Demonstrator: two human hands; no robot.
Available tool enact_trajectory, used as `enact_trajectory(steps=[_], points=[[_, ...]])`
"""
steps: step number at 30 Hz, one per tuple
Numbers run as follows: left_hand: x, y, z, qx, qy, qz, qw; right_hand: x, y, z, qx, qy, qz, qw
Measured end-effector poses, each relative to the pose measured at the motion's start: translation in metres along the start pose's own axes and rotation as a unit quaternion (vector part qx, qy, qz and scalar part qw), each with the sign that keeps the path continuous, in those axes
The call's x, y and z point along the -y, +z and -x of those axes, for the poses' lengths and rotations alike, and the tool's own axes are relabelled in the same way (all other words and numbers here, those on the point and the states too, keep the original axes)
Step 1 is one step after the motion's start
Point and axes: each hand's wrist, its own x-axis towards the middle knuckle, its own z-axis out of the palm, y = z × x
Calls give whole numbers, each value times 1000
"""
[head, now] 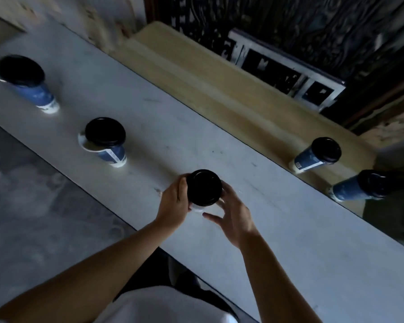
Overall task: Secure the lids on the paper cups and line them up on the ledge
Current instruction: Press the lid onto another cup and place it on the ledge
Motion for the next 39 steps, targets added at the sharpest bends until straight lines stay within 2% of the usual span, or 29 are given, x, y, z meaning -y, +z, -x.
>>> enact_trajectory(steps=[3,4,5,7,8,9,10,11,13,14,15,16,18,20,22,25,27,30,34,36,39], points=[[-7,-2,-3,4,-103,-14,995,-3,-5,18,24,-6,168,985],[-13,-2,-4,11,-169,17,985,-2,-3,22,21,-18,241,970],[-18,-2,-3,21,-247,82,965,-2,-4,23,17,-24,309,950],[-27,-2,7,60,-376,218,898,-4,-5,18,-3,-26,372,928],[-23,-1,12,77,-401,257,876,-3,-5,15,-4,-34,396,918],[-20,0,17,89,-406,275,867,-3,-5,14,-6,-45,429,902],[-15,-1,19,93,-402,274,869,-2,-6,12,-7,-51,473,880],[-7,-1,21,87,-382,250,885,1,-8,11,-6,-59,515,855],[17,-4,24,49,-253,72,963,14,-11,11,2,-74,595,800],[32,-6,27,22,-163,-64,984,24,-12,10,14,-78,633,770],[46,-8,30,9,-85,-183,979,35,-14,8,29,-83,675,732],[57,-10,36,20,-60,-267,962,49,-14,6,42,-90,721,685],[72,-11,47,94,-124,-357,921,77,-12,2,42,-105,805,582],[81,-11,55,157,-184,-401,884,108,-4,2,40,-133,868,476],[86,-9,59,163,-186,-424,871,138,9,8,43,-169,908,380],[88,-2,60,127,-184,-403,887,168,32,22,50,-192,945,261],[87,9,59,86,-191,-370,905,177,48,30,62,-180,961,202],[85,24,56,31,-200,-339,919,180,64,35,79,-161,973,146],[90,26,53,40,-205,-321,924,173,77,31,91,-121,985,82],[91,25,54,42,-204,-305,929,167,83,30,107,-96,987,76],[87,23,54,54,-215,-295,929,159,89,29,149,-74,981,105]])
